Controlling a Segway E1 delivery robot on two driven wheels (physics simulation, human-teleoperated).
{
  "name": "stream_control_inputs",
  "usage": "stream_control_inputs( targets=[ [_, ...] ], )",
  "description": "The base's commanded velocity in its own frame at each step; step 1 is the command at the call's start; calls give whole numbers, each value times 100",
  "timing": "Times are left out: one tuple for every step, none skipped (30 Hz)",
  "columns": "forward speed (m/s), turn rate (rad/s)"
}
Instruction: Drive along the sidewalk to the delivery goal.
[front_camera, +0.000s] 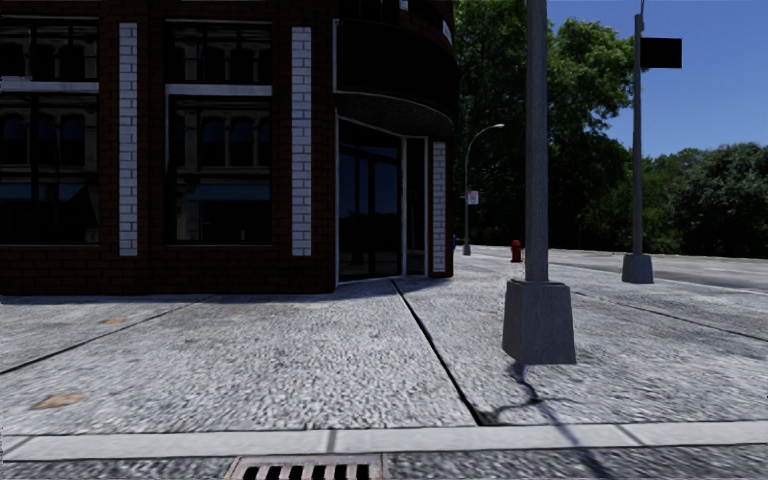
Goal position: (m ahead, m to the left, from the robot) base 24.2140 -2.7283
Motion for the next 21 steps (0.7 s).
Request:
stream_control_inputs(
  targets=[
    [200, 0],
    [200, 0],
    [200, 0],
    [200, 0],
    [200, 0],
    [200, 0],
    [200, 0],
    [200, 0],
    [200, 0],
    [200, 0],
    [200, 0],
    [200, 0],
    [200, 0],
    [189, 0],
    [189, 0],
    [165, 0],
    [145, 0],
    [135, 0],
    [135, 0],
    [127, 0],
    [124, 0]
  ],
)
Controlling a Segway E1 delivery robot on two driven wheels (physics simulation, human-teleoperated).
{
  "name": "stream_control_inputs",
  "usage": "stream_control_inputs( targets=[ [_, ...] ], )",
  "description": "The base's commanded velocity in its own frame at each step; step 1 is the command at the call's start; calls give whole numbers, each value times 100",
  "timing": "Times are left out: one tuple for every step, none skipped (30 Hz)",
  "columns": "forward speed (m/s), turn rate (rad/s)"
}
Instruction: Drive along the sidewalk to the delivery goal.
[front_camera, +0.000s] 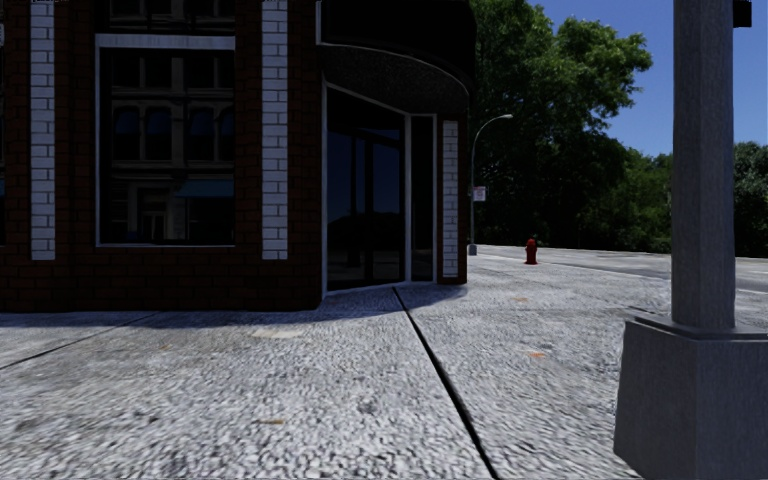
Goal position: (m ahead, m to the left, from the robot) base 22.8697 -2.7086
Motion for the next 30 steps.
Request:
stream_control_inputs(
  targets=[
    [122, 0],
    [122, 0],
    [121, 0],
    [121, 0],
    [121, 0],
    [121, 0],
    [121, 0],
    [121, 0],
    [121, 0],
    [121, 0],
    [121, -3],
    [121, -10],
    [121, -10],
    [121, -12],
    [121, -13],
    [121, -15],
    [121, -15],
    [121, -17],
    [121, -17],
    [122, -18],
    [122, -18],
    [123, -18],
    [191, -18],
    [191, -18],
    [200, -22],
    [200, -30],
    [200, -41],
    [200, -41],
    [200, -46],
    [200, -47]
  ],
)
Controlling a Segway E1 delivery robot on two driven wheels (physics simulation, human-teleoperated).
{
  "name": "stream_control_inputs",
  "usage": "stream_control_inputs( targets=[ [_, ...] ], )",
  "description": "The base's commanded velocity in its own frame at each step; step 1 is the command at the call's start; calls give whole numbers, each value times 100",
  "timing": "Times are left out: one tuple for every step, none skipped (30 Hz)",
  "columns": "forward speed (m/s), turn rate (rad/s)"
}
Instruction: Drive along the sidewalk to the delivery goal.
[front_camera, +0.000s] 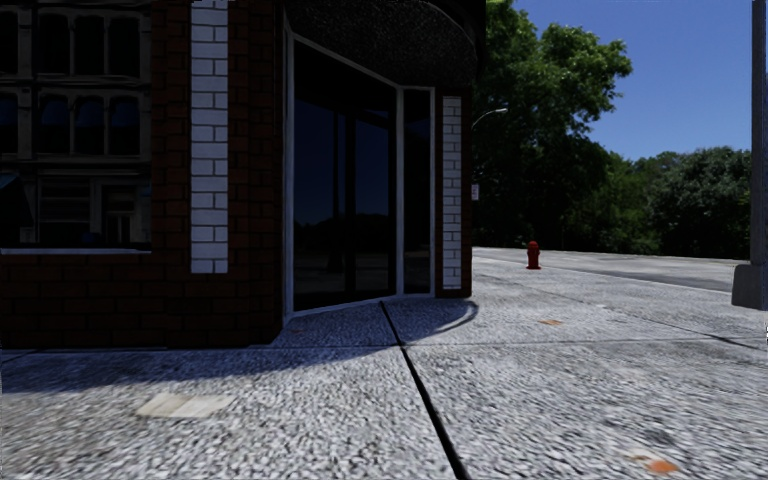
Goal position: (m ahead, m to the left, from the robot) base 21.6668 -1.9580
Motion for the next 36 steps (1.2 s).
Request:
stream_control_inputs(
  targets=[
    [200, -48],
    [200, -48],
    [200, -48],
    [200, -48],
    [200, -49],
    [200, -49],
    [200, -53],
    [200, -62],
    [200, -62],
    [200, -65],
    [200, -66],
    [200, -66],
    [200, -66],
    [200, -66],
    [200, -66],
    [200, -66],
    [200, -66],
    [200, -66],
    [200, -66],
    [200, -66],
    [200, -66],
    [200, -66],
    [200, -66],
    [200, -66],
    [200, -66],
    [200, -64],
    [200, -62],
    [200, -62],
    [200, -61],
    [200, -61],
    [200, -61],
    [200, -61],
    [200, -58],
    [200, -41],
    [200, -21],
    [200, -21]
  ],
)
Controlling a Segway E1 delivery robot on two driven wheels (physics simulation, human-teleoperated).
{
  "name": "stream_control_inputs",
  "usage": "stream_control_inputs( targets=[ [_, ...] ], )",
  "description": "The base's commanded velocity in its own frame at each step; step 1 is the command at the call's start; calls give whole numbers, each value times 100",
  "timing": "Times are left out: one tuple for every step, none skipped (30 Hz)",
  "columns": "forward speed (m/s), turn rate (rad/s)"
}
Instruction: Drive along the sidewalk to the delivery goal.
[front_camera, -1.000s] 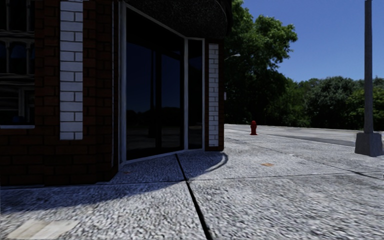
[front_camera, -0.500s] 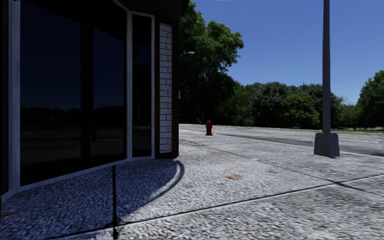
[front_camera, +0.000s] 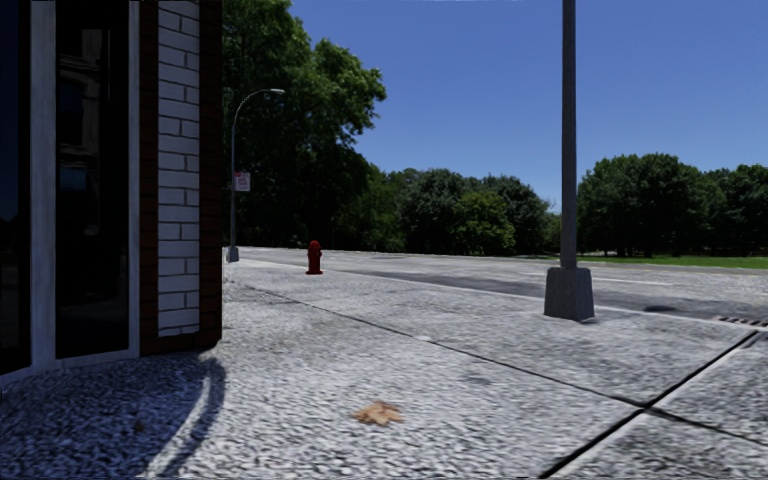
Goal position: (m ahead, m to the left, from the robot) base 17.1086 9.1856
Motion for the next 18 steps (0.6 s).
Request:
stream_control_inputs(
  targets=[
    [200, 0],
    [200, 0],
    [200, 0],
    [200, 0],
    [200, 0],
    [200, 0],
    [200, 0],
    [200, 0],
    [200, 0],
    [200, 0],
    [200, 0],
    [200, 0],
    [200, 0],
    [200, 0],
    [200, 0],
    [200, 0],
    [200, 0],
    [200, 0]
  ],
)
